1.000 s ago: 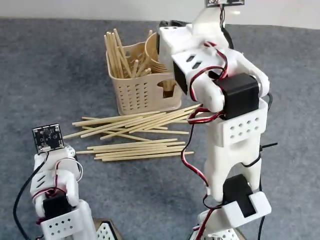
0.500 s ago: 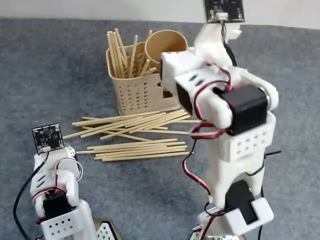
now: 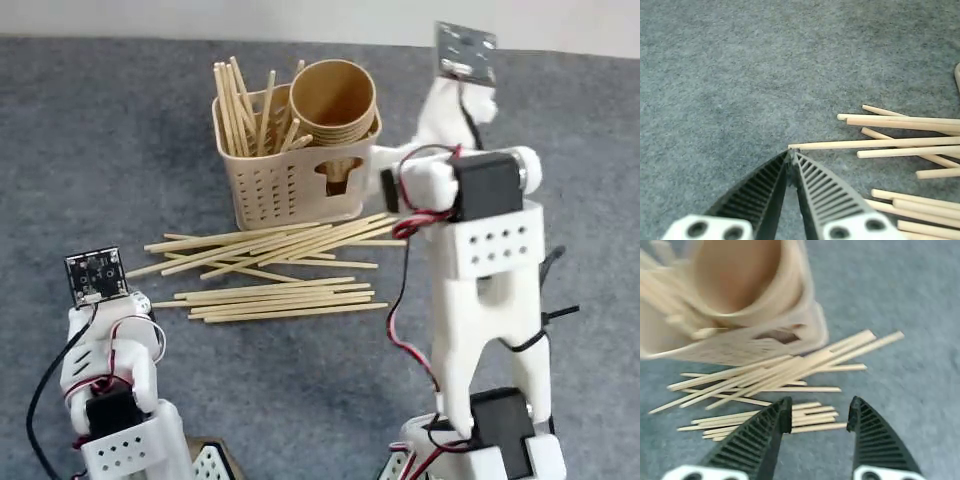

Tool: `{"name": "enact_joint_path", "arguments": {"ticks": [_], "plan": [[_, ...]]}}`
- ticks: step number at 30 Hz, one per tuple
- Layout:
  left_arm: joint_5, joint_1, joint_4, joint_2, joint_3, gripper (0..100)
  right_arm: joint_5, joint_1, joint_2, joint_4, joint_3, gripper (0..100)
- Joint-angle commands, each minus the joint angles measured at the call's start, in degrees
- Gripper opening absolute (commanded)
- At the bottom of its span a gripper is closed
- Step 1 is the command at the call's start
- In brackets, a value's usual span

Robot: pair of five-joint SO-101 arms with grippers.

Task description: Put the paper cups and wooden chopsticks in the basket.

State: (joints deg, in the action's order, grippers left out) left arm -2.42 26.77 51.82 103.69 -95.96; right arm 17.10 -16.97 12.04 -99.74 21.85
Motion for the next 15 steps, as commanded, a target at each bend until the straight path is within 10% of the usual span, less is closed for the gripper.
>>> {"name": "enact_joint_path", "arguments": {"ticks": [1, 15], "plan": [[-0.44, 0.48, -1.23, 0.4, -1.01, 1, 1.32, 4.7, 2.42, 3.74, -4.09, 18.7], [-0.44, 0.48, -1.23, 0.4, -1.19, 1, 10.2, 12.18, -5.67, 28.62, -27.56, 18.7]]}}
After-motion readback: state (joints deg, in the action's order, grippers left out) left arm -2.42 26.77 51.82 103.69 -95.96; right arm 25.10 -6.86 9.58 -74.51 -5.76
